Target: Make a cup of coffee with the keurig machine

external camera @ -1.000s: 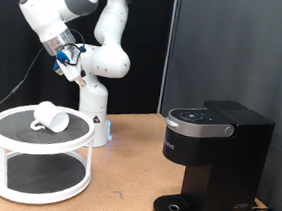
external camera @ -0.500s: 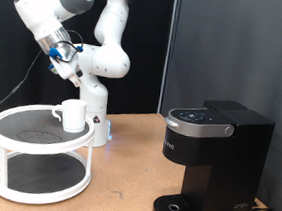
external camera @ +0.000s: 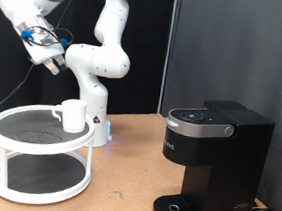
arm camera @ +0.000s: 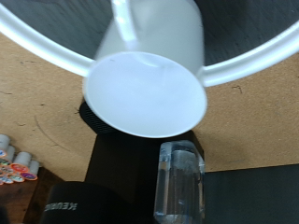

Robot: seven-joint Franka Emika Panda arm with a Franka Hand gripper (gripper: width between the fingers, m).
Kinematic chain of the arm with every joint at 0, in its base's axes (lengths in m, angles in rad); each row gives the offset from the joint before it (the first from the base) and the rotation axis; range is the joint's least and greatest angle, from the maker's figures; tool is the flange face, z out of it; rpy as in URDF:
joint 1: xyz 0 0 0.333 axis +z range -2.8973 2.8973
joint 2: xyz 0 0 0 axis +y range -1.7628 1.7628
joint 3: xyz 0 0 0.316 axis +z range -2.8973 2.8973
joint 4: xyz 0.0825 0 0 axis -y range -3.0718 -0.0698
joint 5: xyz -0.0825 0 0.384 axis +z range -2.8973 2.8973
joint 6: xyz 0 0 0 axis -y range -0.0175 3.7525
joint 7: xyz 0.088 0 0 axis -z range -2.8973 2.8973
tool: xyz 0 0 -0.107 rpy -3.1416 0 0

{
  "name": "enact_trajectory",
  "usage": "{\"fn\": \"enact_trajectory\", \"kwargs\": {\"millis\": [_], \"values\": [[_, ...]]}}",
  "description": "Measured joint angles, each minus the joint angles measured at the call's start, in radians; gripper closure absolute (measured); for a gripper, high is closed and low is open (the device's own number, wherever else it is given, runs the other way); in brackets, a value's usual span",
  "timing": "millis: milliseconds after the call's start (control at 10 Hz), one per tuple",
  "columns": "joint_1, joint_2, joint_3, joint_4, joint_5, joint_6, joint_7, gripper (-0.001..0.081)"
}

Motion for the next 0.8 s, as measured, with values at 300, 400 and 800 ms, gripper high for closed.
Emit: {"fn": "enact_trajectory", "kwargs": {"millis": [300, 400, 800], "values": [[0.035, 0.12, -0.02, 0.107, 0.008, -0.055, -0.035, 0.0072], [0.048, 0.157, -0.021, 0.134, 0.01, -0.066, -0.041, 0.0072], [0.073, 0.229, -0.017, 0.165, 0.008, -0.084, -0.074, 0.0072]]}}
